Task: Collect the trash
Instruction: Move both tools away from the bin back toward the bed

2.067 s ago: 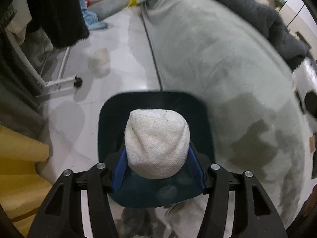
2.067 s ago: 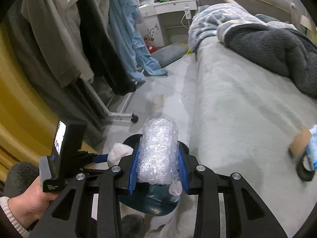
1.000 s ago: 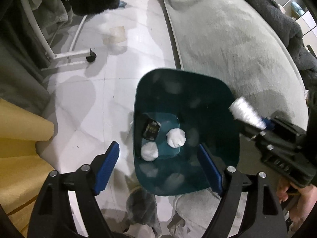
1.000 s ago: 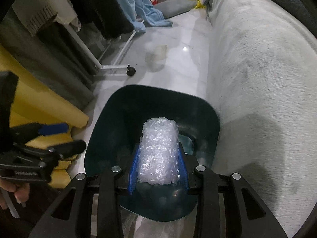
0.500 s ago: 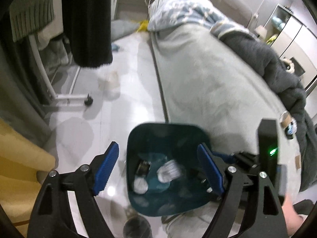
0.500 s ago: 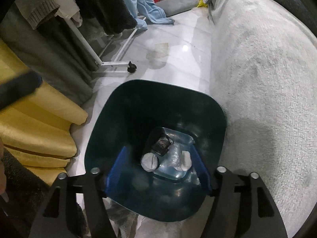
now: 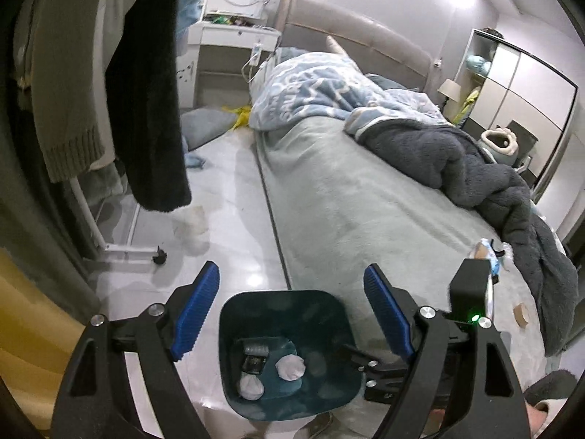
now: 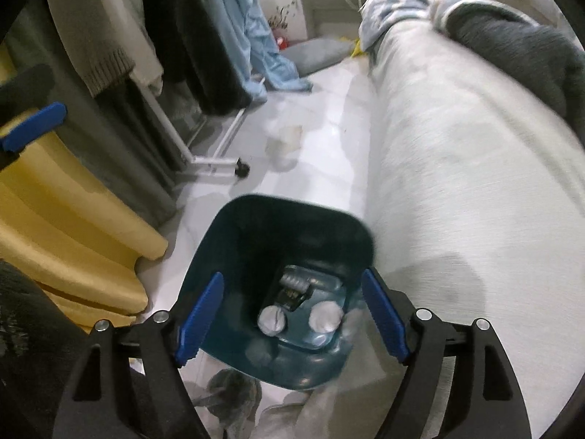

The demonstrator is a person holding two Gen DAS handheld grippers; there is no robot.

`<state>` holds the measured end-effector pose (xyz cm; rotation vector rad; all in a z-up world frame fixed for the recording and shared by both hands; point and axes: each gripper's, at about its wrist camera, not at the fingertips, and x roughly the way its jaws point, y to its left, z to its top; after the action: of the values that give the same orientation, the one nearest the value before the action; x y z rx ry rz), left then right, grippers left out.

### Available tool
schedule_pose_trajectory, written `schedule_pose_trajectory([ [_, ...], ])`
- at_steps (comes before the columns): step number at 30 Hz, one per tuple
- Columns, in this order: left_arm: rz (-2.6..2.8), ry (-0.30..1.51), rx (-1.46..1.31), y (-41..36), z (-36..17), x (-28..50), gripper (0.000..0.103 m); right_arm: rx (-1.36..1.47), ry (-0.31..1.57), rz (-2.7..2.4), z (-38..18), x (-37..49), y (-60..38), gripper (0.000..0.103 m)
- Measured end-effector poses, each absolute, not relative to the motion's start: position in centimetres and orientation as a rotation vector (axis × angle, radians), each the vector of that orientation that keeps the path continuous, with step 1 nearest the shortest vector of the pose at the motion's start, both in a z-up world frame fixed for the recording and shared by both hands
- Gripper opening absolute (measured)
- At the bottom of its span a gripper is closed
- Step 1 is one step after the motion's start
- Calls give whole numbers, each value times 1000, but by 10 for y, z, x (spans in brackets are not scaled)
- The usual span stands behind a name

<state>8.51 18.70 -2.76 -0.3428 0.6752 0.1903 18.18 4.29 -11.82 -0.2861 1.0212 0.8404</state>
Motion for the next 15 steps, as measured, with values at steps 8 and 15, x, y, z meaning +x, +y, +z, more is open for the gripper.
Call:
schedule_pose_trajectory([
  [8,132,642,-303,153,-13,89,82,-241,938,786,-81,189,-10,80],
  [15,71,640,-263,115,-6,97,81,-224,873,749,-55,183,-52,81],
])
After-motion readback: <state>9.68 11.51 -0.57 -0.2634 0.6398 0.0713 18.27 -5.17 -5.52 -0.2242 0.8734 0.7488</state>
